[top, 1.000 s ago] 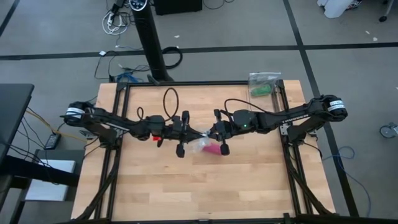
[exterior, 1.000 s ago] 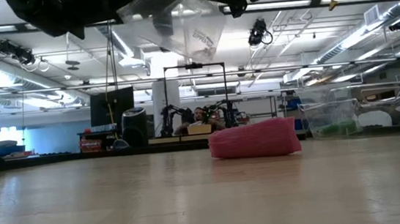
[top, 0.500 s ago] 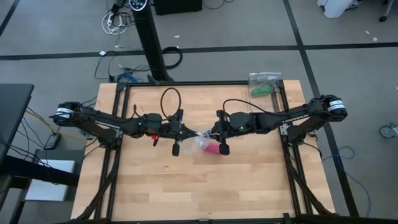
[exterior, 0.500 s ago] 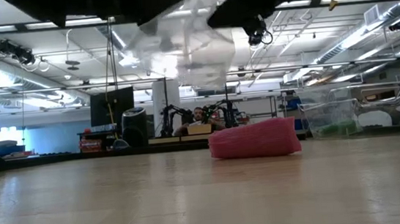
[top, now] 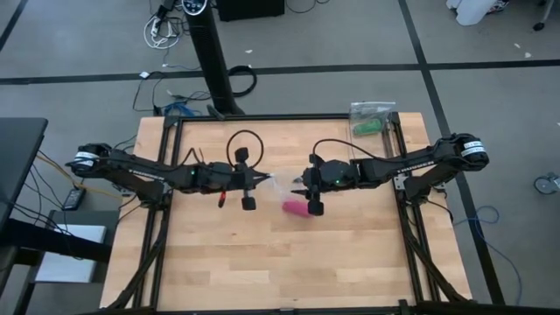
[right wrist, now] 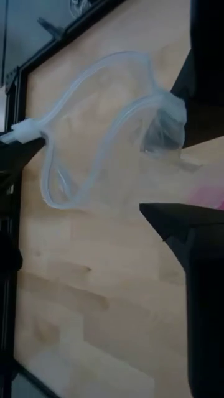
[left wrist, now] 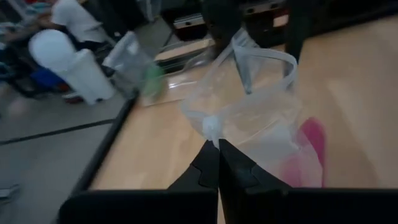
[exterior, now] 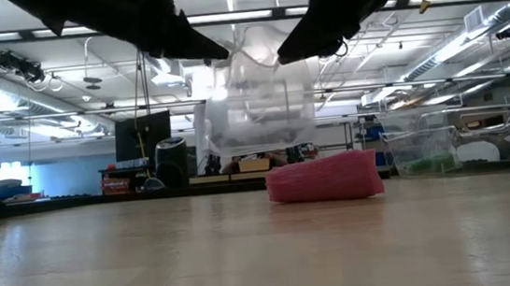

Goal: Roll bandage
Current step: Prepare the transparent zip bag, then put the pink bandage into the transparent zip bag

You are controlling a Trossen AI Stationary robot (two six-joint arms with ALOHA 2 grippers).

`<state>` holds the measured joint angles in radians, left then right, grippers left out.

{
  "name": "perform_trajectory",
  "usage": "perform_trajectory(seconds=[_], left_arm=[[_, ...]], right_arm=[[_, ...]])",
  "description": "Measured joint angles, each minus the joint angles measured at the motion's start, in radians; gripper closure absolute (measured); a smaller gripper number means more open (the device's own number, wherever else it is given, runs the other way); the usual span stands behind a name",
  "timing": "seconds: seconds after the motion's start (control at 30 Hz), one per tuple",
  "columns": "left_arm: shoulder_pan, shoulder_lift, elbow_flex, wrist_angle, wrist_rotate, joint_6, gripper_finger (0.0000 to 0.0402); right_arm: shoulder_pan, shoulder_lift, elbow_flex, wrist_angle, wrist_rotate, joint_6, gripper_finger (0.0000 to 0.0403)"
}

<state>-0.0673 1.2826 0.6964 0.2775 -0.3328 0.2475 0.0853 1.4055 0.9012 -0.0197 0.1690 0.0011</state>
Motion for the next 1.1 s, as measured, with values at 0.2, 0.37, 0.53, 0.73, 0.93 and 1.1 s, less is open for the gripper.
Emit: perform_trajectory(seconds=[0.2,0.37,0.53,0.73,0.93,1.1], left_arm=[[-0.033,0.000,0.000,-0.011,-0.146,0.063,0.0400],[-0.048,0.000,0.000,-0.010,-0.183,0.066,0.0400],[-0.062,0.000,-0.007,0.000,-0.256,0.093,0.0400],[-0.074,0.000,-0.079,0.074,-0.350,0.134,0.0400],[-0.078,0.000,-0.119,0.089,-0.372,0.141,0.0400],[-0.078,0.000,-0.121,0.097,-0.374,0.139,0.0400]], right_arm=[[-0.009,0.000,0.000,-0.033,0.024,-0.012,0.0234],[-0.016,-0.001,0.000,-0.087,0.069,-0.005,0.0211],[-0.016,-0.008,0.000,-0.137,0.160,-0.004,0.0186],[0.009,-0.076,0.002,-0.202,0.175,0.071,0.0155],[0.108,0.003,-0.010,-0.208,0.127,0.245,0.0138],[0.177,0.123,-0.010,-0.190,0.171,0.355,0.0129]])
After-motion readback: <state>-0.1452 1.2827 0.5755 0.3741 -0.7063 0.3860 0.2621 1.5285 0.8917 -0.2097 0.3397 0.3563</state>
